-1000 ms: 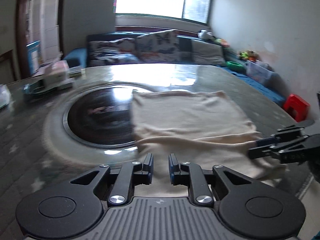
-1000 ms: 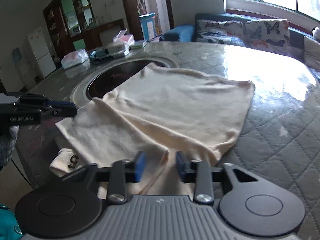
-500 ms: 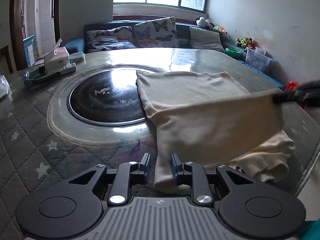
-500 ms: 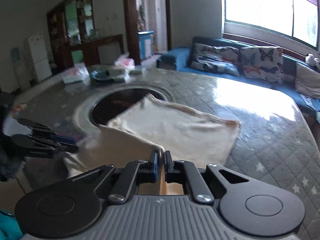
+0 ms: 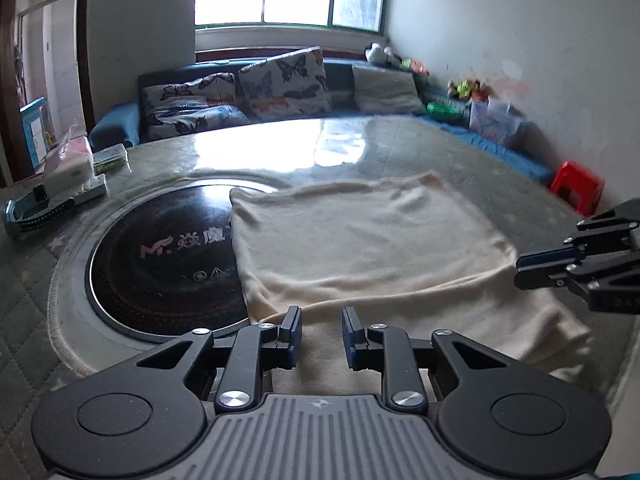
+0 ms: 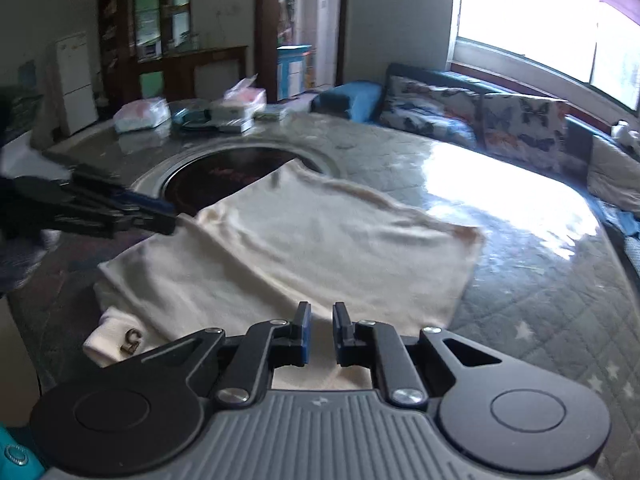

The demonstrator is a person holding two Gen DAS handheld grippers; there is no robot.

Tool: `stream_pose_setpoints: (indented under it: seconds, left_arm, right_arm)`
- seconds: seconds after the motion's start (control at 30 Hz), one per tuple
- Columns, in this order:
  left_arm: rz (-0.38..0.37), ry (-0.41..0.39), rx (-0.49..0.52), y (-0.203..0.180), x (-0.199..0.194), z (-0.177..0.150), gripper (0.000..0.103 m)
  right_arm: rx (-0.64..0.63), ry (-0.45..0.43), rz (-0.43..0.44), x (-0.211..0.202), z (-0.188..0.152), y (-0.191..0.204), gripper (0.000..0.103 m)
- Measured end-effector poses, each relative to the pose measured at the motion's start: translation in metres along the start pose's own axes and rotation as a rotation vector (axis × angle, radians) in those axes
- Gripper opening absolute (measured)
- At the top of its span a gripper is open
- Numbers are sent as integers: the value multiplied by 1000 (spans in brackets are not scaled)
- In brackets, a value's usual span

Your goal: Fold clothes

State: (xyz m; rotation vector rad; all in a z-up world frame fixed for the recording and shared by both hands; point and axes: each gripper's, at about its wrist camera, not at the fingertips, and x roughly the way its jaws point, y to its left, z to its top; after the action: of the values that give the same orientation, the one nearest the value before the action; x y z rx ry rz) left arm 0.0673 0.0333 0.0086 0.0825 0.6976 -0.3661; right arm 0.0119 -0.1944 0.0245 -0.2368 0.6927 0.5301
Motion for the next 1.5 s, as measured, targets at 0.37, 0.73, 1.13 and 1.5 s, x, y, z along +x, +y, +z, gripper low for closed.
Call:
stream_pose_setpoints:
  seconds: [0.37,0.73,1.13,1.5]
  left_arm:
    - [16,9,34,-1,10,-8,24]
    - [-61,-60,178,-30,-33,-17,25]
    - [-98,-8,180,-25,-38,-45,24]
    - [-87,-1,151,-7,-59,-53,28]
  right_arm:
    - [-92,58,24,-7,-20,12,15]
    - [-156,18,22,-13,-12,20,15]
    - [-143,31,34,15,-7,14,23]
    - [-141,48,95,6,-15,25,28]
